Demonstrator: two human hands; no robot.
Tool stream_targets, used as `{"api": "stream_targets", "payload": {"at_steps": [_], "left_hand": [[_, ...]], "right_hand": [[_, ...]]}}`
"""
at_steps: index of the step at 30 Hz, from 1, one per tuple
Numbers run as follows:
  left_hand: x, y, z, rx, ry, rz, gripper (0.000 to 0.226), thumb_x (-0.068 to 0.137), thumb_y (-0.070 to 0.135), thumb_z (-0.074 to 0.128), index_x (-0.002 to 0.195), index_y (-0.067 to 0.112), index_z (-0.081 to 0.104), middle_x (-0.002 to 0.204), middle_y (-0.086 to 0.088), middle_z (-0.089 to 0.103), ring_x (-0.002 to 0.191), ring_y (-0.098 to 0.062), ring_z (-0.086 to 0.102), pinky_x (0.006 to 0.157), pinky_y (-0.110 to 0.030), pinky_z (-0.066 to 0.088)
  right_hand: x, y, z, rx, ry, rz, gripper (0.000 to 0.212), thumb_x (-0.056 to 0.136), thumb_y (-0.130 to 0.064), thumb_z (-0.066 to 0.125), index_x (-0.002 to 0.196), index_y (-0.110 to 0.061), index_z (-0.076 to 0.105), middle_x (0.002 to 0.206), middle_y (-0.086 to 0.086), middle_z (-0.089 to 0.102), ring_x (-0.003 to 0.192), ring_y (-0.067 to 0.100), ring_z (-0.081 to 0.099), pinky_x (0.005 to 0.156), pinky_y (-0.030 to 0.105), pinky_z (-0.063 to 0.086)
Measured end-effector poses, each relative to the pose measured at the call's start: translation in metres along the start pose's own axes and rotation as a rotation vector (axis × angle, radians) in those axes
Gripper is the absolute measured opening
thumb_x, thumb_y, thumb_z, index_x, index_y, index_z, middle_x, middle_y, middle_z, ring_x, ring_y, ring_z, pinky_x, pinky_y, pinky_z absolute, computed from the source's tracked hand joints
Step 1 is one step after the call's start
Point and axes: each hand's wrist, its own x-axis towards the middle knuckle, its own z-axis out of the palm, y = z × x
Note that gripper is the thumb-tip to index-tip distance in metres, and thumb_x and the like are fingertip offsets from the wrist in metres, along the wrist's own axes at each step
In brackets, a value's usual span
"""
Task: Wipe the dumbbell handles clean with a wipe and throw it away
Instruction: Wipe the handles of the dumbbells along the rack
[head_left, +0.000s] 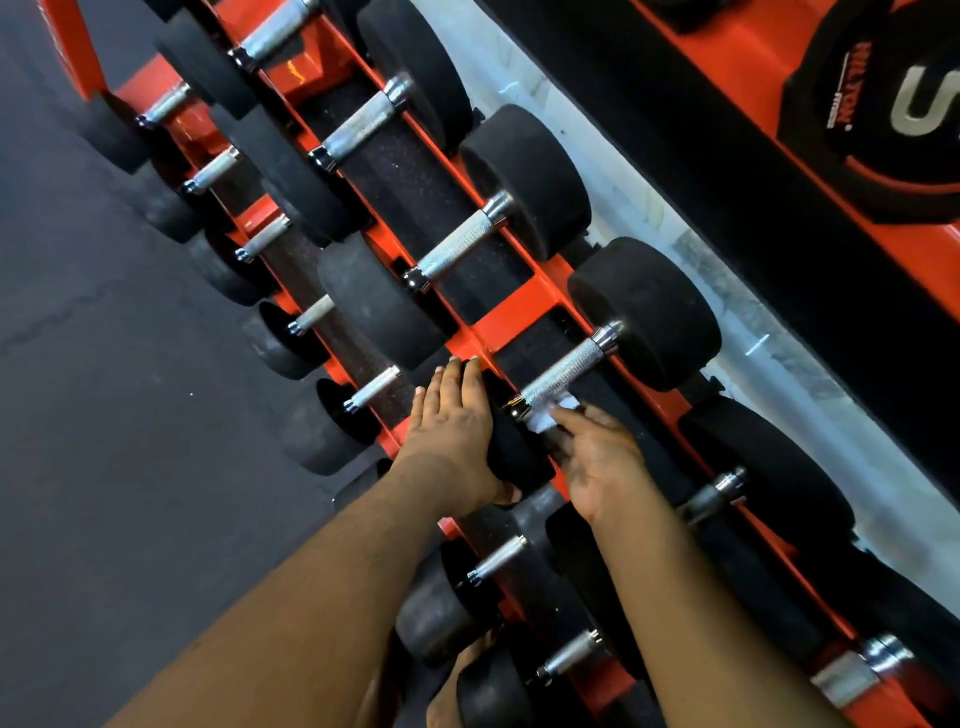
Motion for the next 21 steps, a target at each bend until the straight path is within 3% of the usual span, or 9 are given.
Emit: {"api": "stream_targets", "payload": {"at_steps": [2, 4, 6, 9, 11, 13, 15, 18, 21], "left_hand": [[0.001, -0.001, 0.000, -0.002, -0.002, 0.001, 0.153, 0.065, 0.048, 0.092, 0.156, 0.010, -0.025, 0.167, -0.012, -0.024, 0.155, -0.029, -0.019, 0.126, -0.042, -0.009], [0.000, -0.001, 0.001, 0.001, 0.000, 0.002, 0.153, 0.065, 0.048, 0.092, 0.157, 0.010, -0.025, 0.167, -0.012, -0.024, 0.155, -0.029, -0.018, 0.126, -0.042, -0.008], [0.000, -0.001, 0.001, 0.002, 0.002, 0.002, 0.154, 0.064, 0.048, 0.092, 0.156, 0.010, -0.025, 0.167, -0.013, -0.024, 0.155, -0.030, -0.018, 0.127, -0.044, -0.007], [0.001, 0.000, 0.002, 0.017, -0.008, 0.004, 0.156, 0.063, 0.050, 0.093, 0.156, 0.008, -0.024, 0.167, -0.014, -0.023, 0.155, -0.030, -0.018, 0.127, -0.046, -0.004], [0.001, 0.000, 0.001, 0.015, -0.002, 0.002, 0.156, 0.062, 0.050, 0.093, 0.156, 0.008, -0.023, 0.167, -0.013, -0.023, 0.155, -0.030, -0.018, 0.127, -0.046, -0.004], [0.000, 0.000, 0.000, 0.000, 0.002, 0.004, 0.155, 0.063, 0.048, 0.094, 0.157, 0.009, -0.022, 0.167, -0.012, -0.022, 0.155, -0.028, -0.018, 0.127, -0.044, -0.005], [0.001, 0.000, 0.000, -0.009, 0.003, 0.011, 0.153, 0.063, 0.047, 0.094, 0.158, 0.009, -0.021, 0.167, -0.012, -0.021, 0.155, -0.028, -0.018, 0.127, -0.043, -0.006], [0.002, -0.001, 0.001, -0.006, 0.010, 0.011, 0.153, 0.063, 0.048, 0.093, 0.158, 0.010, -0.021, 0.168, -0.011, -0.022, 0.155, -0.027, -0.018, 0.127, -0.044, -0.005], [0.003, -0.002, 0.002, -0.003, 0.007, 0.016, 0.154, 0.063, 0.048, 0.093, 0.158, 0.010, -0.022, 0.167, -0.010, -0.022, 0.155, -0.027, -0.019, 0.127, -0.044, -0.006]], "right_hand": [[-0.006, 0.000, -0.006, 0.033, 0.054, -0.019, 0.018, 0.094, 0.004, 0.060, 0.093, -0.013, 0.066, 0.078, 0.010, 0.073, 0.071, 0.020, 0.069, 0.067, 0.031, 0.056], [-0.013, 0.000, -0.010, -0.027, 0.091, -0.100, 0.020, 0.093, 0.003, 0.061, 0.101, -0.013, 0.070, 0.093, 0.015, 0.075, 0.083, 0.025, 0.071, 0.078, 0.037, 0.057], [-0.017, -0.004, -0.013, -0.313, 0.115, -0.399, 0.028, 0.092, -0.002, 0.061, 0.112, -0.016, 0.074, 0.104, 0.008, 0.077, 0.096, 0.020, 0.072, 0.092, 0.041, 0.058], [-0.013, -0.018, -0.011, -0.858, 0.084, -1.040, 0.037, 0.095, -0.005, 0.056, 0.127, -0.019, 0.070, 0.121, -0.005, 0.071, 0.112, 0.006, 0.065, 0.102, 0.028, 0.050], [0.006, -0.026, -0.005, -1.282, 0.027, -1.287, 0.040, 0.094, -0.003, 0.056, 0.130, -0.017, 0.067, 0.129, 0.001, 0.068, 0.121, 0.012, 0.062, 0.112, 0.040, 0.042], [0.024, -0.020, -0.003, -1.765, -0.007, -1.307, 0.041, 0.091, -0.011, 0.059, 0.130, -0.020, 0.065, 0.135, 0.002, 0.065, 0.133, 0.018, 0.054, 0.118, 0.056, 0.029], [0.030, -0.005, -0.013, -2.001, -0.098, -1.295, 0.047, 0.087, -0.017, 0.058, 0.133, -0.020, 0.063, 0.141, 0.001, 0.060, 0.140, 0.019, 0.047, 0.117, 0.062, 0.023], [0.024, -0.003, -0.033, -2.131, -0.178, -1.412, 0.061, 0.087, -0.021, 0.044, 0.148, -0.021, 0.047, 0.156, 0.000, 0.044, 0.149, 0.018, 0.033, 0.117, 0.064, 0.015], [0.025, -0.019, -0.044, -2.096, 0.067, -1.330, 0.074, 0.092, -0.012, 0.050, 0.160, -0.017, 0.022, 0.167, 0.007, 0.019, 0.155, 0.024, 0.012, 0.121, 0.059, 0.014]]}}
